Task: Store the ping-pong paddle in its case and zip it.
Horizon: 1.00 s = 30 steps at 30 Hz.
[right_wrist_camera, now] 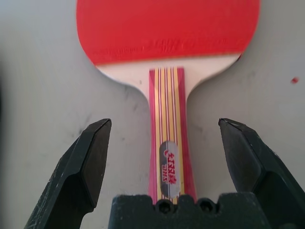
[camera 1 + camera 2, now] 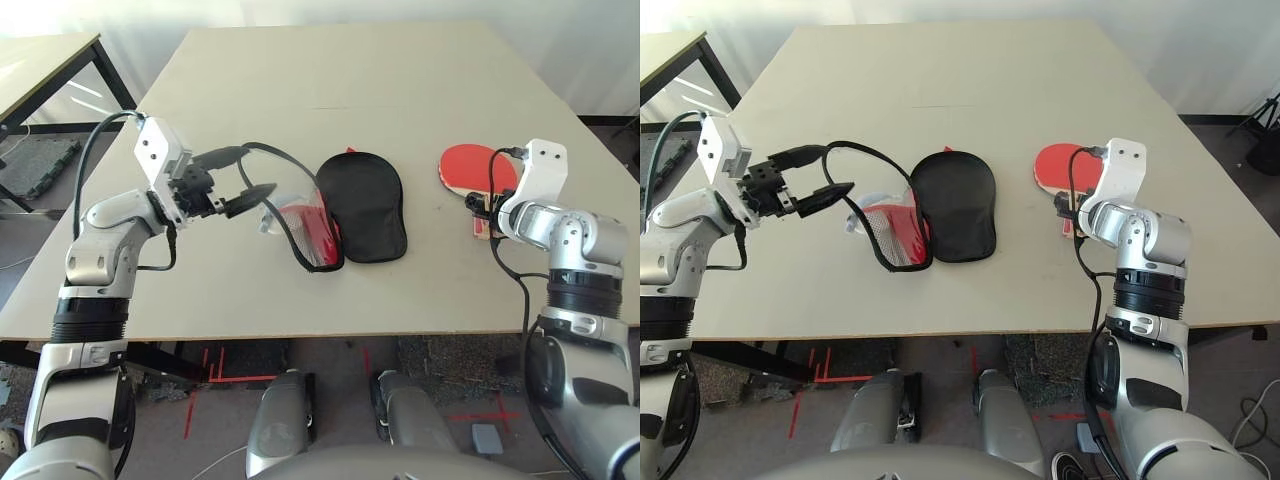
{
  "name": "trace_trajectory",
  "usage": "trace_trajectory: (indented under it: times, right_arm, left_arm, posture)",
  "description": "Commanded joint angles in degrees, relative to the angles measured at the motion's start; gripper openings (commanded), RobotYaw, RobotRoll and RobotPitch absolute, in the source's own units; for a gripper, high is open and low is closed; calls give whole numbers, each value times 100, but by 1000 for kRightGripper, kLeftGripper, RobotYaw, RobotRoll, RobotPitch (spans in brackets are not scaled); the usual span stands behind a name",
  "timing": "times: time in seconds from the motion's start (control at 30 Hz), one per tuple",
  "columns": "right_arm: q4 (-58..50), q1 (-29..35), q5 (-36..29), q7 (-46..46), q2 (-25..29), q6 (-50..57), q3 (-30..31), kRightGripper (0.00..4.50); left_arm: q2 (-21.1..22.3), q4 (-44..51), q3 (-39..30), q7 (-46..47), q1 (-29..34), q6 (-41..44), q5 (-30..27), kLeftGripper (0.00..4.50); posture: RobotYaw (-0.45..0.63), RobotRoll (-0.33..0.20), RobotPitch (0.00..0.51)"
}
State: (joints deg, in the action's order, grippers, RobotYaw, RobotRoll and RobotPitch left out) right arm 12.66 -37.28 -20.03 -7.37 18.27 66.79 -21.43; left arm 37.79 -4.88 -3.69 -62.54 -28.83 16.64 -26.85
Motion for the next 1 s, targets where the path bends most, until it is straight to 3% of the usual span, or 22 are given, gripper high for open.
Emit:
trace_trajectory:
  times: [0.03, 0.13, 0.23, 0.47, 0.73, 1.0]
  right_arm:
    - [304, -67, 143, -29, -34, 9, -24, 4484]
    - [451, -31, 204, -17, -36, -71, -26, 4484]
    - [462, 9, 202, 9, -72, -120, -63, 3901]
    - [99, -70, 202, 203, -65, 2, 75, 1291]
    - [-545, -404, 108, 453, -124, 364, 285, 1215]
    - [-1549, -669, 68, 260, -983, 1176, 285, 1215]
  left_arm:
    - [86, 90, 131, -213, -77, 143, 3, 4500]
    - [75, 67, 140, -260, -104, 166, 31, 4500]
    - [97, 59, 133, -293, -96, 211, 38, 4500]
    - [262, 32, 80, -432, -3, 282, 26, 4500]
    - [412, -58, 42, -515, -2, 285, 52, 4500]
    - [449, -48, 32, -494, 23, 288, 58, 4500]
  posture:
    - [115, 0, 91]
    - [115, 0, 92]
    - [115, 0, 93]
    - [114, 0, 99]
    - [118, 0, 100]
    - [124, 0, 107]
